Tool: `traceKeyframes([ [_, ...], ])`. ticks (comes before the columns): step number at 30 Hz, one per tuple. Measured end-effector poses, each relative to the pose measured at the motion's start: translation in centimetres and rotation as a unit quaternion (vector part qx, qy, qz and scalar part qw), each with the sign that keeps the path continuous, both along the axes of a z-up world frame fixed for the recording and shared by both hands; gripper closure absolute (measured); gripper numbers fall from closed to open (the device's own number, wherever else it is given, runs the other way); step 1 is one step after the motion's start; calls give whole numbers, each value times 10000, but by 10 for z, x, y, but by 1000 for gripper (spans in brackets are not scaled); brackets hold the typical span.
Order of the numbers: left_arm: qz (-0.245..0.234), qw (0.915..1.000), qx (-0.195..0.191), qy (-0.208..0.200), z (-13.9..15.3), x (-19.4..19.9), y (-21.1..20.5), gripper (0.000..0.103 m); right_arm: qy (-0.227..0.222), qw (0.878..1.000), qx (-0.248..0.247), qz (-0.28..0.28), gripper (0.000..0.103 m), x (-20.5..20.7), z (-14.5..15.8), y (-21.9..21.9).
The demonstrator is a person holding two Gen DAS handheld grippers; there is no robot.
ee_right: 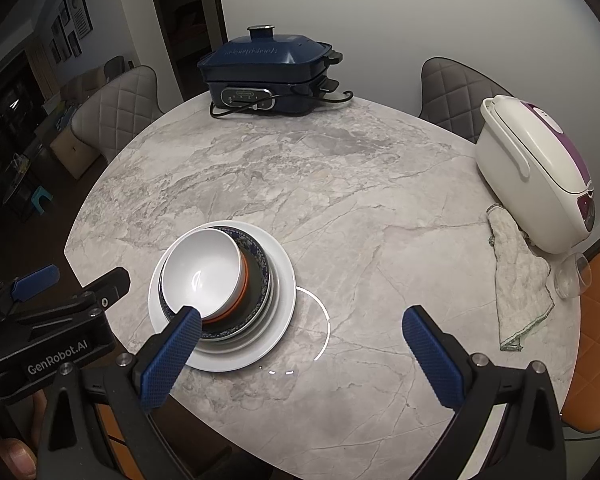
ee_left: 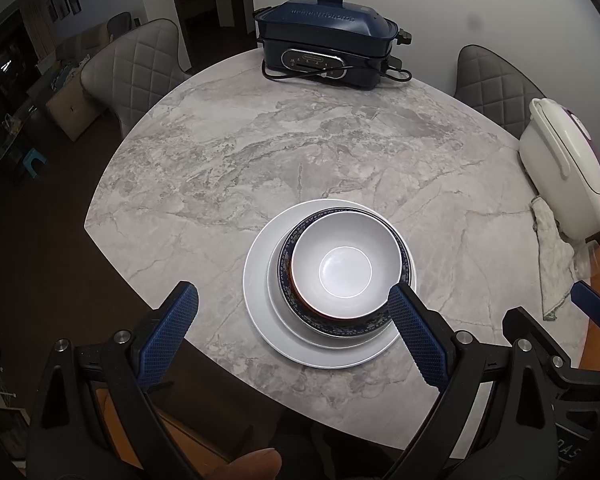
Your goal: Organize plates and bowls
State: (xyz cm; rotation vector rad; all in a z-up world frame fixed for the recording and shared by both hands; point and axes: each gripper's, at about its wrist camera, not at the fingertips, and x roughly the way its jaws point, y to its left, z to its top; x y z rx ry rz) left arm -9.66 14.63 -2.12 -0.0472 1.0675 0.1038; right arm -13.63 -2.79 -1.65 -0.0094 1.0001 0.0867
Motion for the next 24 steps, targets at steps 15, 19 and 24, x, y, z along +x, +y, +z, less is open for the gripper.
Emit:
traceKeyframes([
  [15,-9,10000,-7,7,-2,1,-1,6,13,10000,3,33,0,-1,-3,1],
  [19,-15,10000,-19,16,-3,2,-1,6,13,10000,3,37,0,-1,-2,2],
  [24,-18,10000,-33,27,-4,4,-1,6,31,10000,10,68,0,0,-5,1],
])
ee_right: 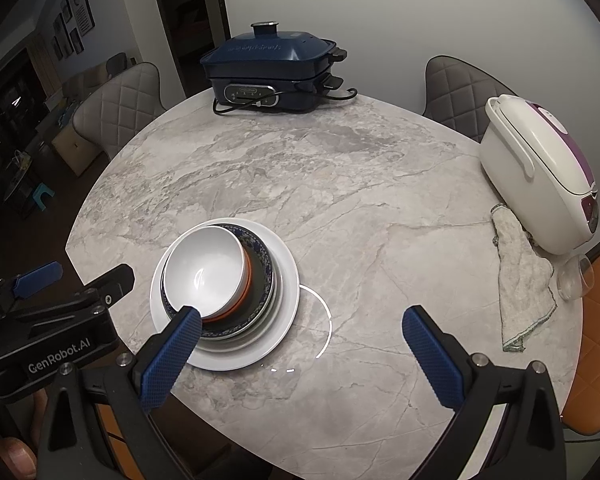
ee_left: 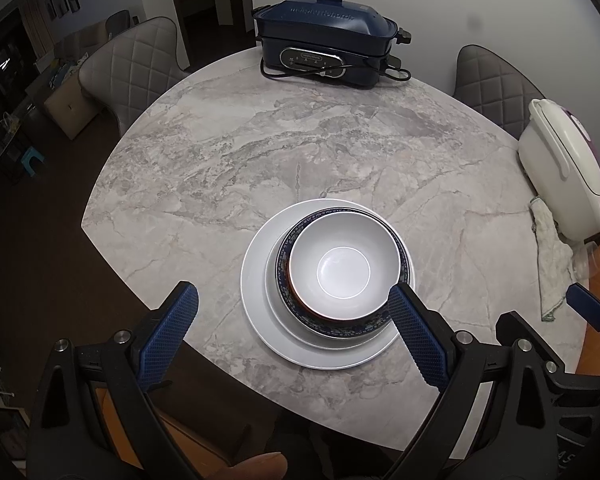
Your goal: Organize plates and bowls
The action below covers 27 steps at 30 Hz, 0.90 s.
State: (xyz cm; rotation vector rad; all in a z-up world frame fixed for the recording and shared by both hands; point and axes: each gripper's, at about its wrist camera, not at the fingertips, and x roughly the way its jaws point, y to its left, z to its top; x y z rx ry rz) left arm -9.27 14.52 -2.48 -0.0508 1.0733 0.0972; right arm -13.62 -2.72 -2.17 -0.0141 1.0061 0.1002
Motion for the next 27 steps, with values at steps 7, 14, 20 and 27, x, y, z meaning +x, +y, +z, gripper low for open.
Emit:
traceKeyframes([
  [7,35,10000,-28,39,-3,2,0,6,-2,10000,-3,17,0,1,-1,1],
  [14,34,10000,-70,42,-4,0,0,6,20,10000,7,44,0,2,-2,1],
  [20,31,10000,-74,27,-5,0,0,6,23,10000,3,54,0,2,-2,1],
  [27,19,10000,15,-61,-1,2,0,6,29,10000,9,55,0,2,-3,0],
])
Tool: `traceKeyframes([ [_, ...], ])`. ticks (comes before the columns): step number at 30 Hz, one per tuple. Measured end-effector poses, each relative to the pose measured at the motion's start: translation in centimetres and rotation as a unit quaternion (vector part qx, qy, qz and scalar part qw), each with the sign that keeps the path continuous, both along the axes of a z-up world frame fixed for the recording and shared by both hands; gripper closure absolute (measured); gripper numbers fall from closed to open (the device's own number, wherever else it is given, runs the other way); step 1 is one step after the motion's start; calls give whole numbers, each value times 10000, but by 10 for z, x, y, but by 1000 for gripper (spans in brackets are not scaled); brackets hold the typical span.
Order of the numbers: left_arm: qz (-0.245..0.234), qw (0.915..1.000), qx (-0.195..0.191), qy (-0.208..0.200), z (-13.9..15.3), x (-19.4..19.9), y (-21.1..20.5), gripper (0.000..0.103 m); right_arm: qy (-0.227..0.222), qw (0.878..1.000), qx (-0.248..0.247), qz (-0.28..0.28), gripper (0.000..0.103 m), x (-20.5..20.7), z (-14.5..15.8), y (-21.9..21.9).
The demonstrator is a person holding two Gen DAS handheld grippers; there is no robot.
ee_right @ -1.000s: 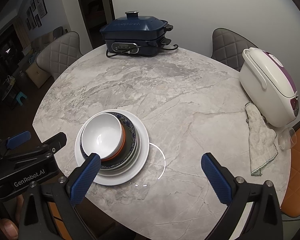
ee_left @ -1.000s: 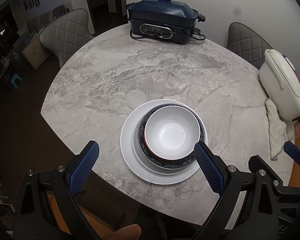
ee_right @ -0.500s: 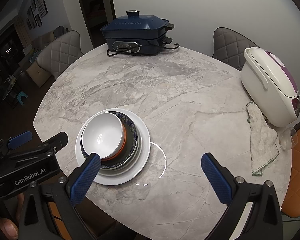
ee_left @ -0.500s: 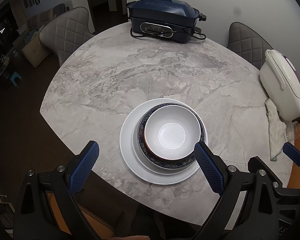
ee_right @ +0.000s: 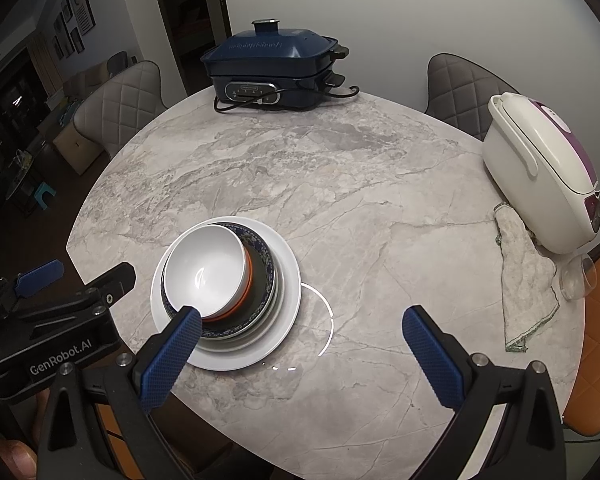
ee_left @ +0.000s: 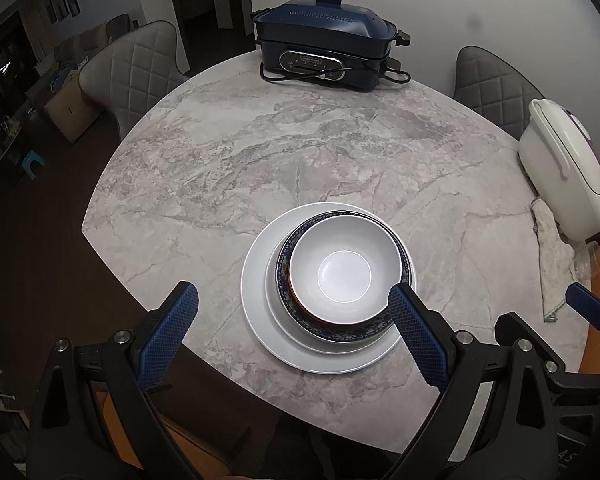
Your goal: Organize plates and bowls
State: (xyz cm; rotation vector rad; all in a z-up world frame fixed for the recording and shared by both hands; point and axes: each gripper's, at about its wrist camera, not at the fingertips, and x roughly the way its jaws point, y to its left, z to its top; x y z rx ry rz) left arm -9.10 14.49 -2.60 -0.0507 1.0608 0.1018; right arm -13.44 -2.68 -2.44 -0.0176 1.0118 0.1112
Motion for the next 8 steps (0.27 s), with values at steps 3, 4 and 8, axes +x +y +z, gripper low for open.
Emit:
traceKeyframes([
  [3,7,10000,5,-14,1,0,0,6,2,10000,-2,4,0,0,0,0],
  [4,9,10000,11,-20,1,0,0,6,-2,10000,-6,1,0,1,0,0],
  [8,7,10000,8,-18,1,0,0,6,-1,10000,-7,-2,0,1,1,0],
])
